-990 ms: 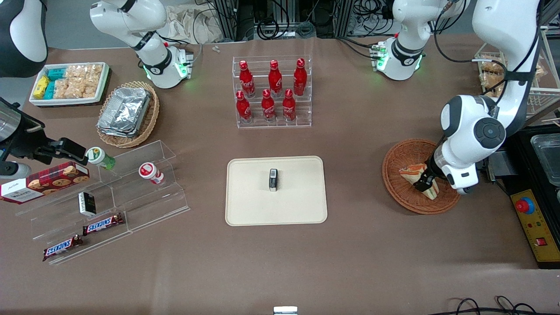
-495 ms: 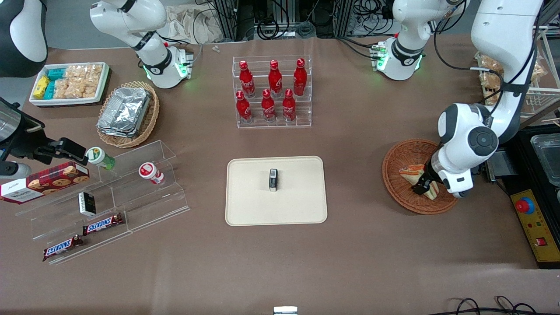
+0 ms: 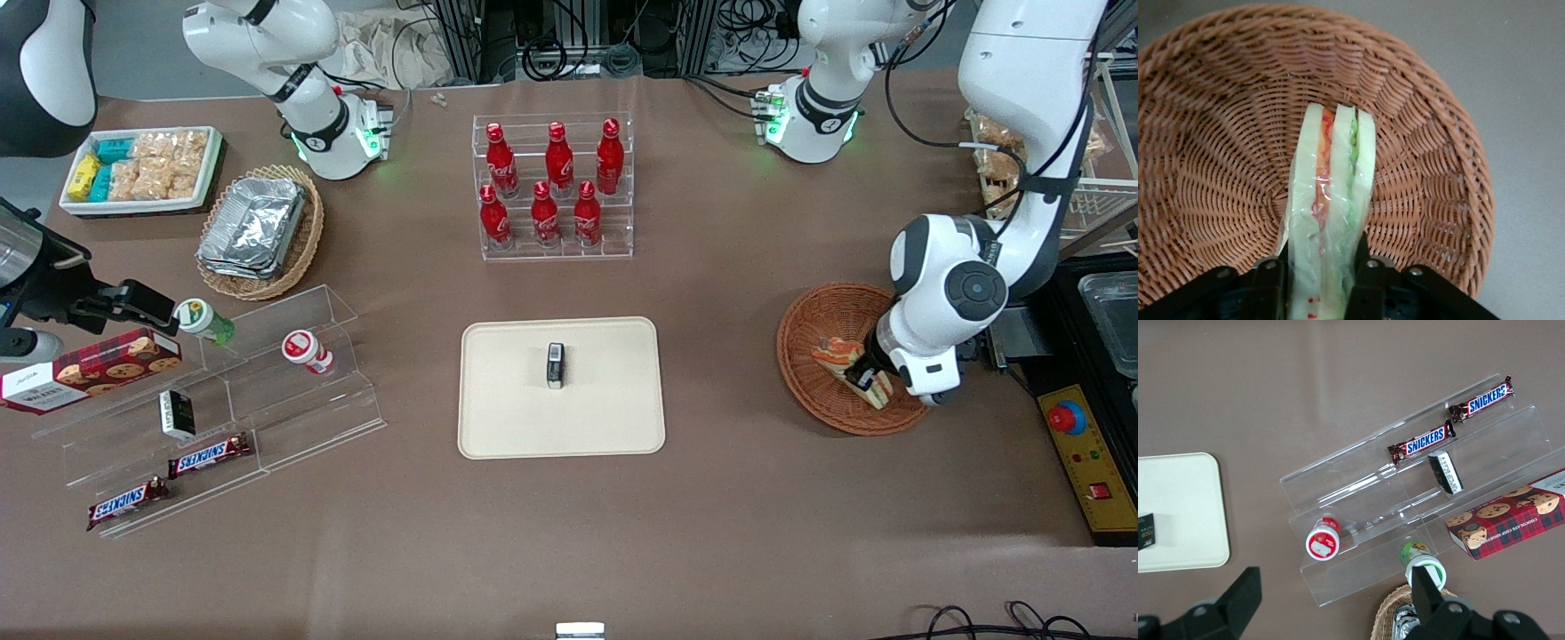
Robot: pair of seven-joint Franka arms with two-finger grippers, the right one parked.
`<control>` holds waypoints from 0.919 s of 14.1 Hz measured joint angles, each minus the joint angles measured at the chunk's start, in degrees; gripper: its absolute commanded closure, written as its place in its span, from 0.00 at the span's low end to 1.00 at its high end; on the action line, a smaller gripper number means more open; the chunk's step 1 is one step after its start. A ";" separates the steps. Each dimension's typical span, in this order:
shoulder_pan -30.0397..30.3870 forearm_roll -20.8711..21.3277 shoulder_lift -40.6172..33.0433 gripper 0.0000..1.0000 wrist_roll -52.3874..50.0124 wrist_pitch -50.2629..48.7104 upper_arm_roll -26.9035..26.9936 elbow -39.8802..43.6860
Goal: Place sandwich from basket to tray
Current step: 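Lift the sandwich out of the basket with the left gripper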
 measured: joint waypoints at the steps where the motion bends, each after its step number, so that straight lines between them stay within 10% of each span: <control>1: 0.00 0.22 -0.44 1.00 0.00 -3.02 -0.13 1.52; 13: -0.36 -8.58 -4.48 1.00 22.90 -48.38 -6.92 42.04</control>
